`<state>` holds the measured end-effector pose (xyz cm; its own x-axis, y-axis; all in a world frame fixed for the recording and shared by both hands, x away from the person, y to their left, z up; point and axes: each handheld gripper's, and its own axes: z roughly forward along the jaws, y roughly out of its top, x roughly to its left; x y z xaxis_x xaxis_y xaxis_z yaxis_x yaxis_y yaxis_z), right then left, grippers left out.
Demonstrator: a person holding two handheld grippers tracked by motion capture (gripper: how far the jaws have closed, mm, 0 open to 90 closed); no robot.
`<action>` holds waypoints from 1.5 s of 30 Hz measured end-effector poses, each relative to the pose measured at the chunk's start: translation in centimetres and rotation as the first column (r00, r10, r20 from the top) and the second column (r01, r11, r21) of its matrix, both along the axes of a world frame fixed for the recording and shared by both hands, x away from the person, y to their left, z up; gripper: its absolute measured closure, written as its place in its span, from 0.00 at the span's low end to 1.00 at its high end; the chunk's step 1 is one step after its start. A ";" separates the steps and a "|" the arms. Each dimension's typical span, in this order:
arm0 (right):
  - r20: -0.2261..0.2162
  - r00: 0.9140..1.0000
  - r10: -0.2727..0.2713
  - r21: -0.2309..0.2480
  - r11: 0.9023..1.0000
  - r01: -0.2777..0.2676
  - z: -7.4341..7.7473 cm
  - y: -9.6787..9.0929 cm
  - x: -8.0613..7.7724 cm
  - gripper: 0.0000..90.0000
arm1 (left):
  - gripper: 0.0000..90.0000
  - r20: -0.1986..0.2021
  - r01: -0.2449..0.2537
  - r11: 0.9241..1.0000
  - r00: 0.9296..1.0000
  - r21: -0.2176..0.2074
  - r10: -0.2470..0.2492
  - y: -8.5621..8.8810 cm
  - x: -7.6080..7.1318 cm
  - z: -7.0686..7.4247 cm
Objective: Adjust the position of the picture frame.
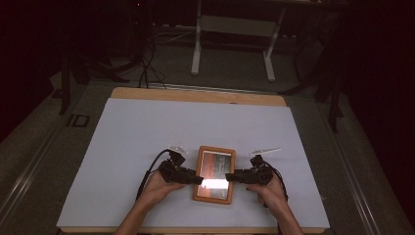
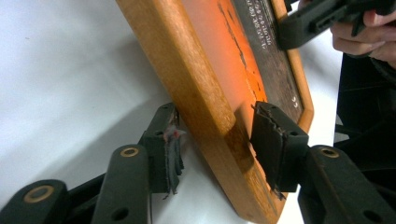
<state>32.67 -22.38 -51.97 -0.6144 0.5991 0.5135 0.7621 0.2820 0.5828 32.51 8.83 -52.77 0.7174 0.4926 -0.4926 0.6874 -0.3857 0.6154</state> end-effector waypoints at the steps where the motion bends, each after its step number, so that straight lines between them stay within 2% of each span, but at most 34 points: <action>1: 0.005 1.000 0.000 0.007 1.000 0.000 0.3 0.2 0.3 0.63 | 0.61 0.003 -0.004 1.000 1.000 -0.002 0.004 0.1 0.0 0.1; 8: 0.013 1.000 -0.024 0.022 0.999 0.024 0.7 1.4 1.9 0.64 | 0.63 0.006 -0.064 0.998 0.998 -0.015 0.064 1.2 0.5 0.2; 14: -0.011 0.999 -0.044 0.020 0.999 0.044 0.5 2.5 3.6 0.64 | 0.63 -0.012 -0.122 0.992 0.992 -0.025 0.122 2.1 1.5 -0.1; 22: -0.065 0.994 -0.086 0.015 0.996 0.087 -0.3 2.5 4.3 0.63 | 0.62 -0.045 -0.124 0.992 0.992 -0.037 0.122 2.4 2.7 -0.8; 30: -0.064 0.994 -0.087 0.012 0.996 0.088 -0.4 2.3 4.3 0.63 | 0.62 -0.048 -0.120 0.992 0.992 -0.044 0.118 2.4 2.8 -0.9; 31: -0.061 0.994 -0.087 0.012 0.996 0.088 -0.4 2.3 4.2 0.63 | 0.62 -0.046 -0.119 0.992 0.992 -0.044 0.117 2.4 2.8 -0.9; 36: -0.049 0.995 -0.091 0.022 0.995 0.092 -0.6 2.3 3.9 0.62 | 0.57 0.017 -0.113 0.994 0.993 -0.004 0.113 1.9 2.4 -0.6; 39: -0.020 0.995 -0.097 -0.007 0.995 0.097 -0.4 2.3 3.7 0.58 | 0.53 0.038 -0.127 0.992 0.991 0.007 0.127 2.0 2.2 -0.4; 43: 0.014 0.995 -0.103 0.000 0.995 0.103 0.1 1.8 3.2 0.54 | 0.49 0.056 -0.155 0.988 0.986 -0.019 0.155 2.8 2.0 0.3; 45: 0.027 0.994 -0.110 0.005 0.994 0.110 0.3 1.4 3.0 0.54 | 0.48 0.076 -0.175 0.984 0.981 -0.025 0.177 3.2 1.8 0.6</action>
